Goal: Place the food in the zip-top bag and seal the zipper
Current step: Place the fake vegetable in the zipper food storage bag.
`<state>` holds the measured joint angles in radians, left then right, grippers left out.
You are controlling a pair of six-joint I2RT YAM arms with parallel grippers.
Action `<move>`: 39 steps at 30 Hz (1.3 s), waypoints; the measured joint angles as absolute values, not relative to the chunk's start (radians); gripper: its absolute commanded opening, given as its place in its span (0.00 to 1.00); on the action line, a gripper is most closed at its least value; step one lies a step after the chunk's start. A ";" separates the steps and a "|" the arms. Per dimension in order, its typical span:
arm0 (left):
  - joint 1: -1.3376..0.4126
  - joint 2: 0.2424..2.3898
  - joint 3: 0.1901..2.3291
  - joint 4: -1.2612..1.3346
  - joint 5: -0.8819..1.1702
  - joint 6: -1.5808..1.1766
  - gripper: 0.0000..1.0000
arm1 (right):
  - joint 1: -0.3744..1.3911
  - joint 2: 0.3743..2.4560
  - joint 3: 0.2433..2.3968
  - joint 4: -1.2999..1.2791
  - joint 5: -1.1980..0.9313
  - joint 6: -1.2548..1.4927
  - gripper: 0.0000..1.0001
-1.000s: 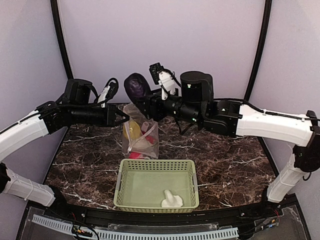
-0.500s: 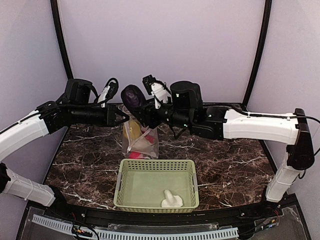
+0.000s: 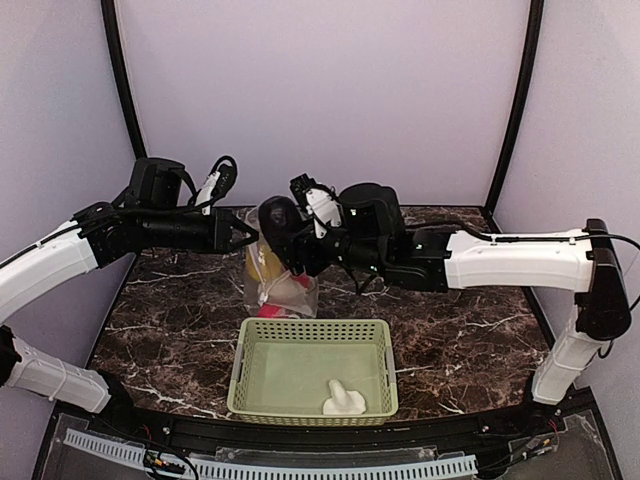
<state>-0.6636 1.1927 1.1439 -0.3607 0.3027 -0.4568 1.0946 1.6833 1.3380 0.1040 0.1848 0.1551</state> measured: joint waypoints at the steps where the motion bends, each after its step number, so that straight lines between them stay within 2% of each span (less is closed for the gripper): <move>1: -0.664 1.193 1.144 -0.361 0.302 -0.457 0.01 | 1.095 1.681 1.336 0.103 0.186 0.157 0.78; 20: -0.664 1.193 1.144 -0.361 0.302 -0.457 0.01 | 1.095 1.636 1.344 0.043 0.166 0.154 0.82; 31: -0.664 1.195 1.144 -0.361 0.289 -0.457 0.01 | 1.140 1.460 1.393 -0.216 0.116 0.186 0.81; 39: -0.664 1.195 1.144 -0.361 0.287 -0.458 0.01 | 1.238 1.331 1.232 -0.400 0.130 0.398 0.75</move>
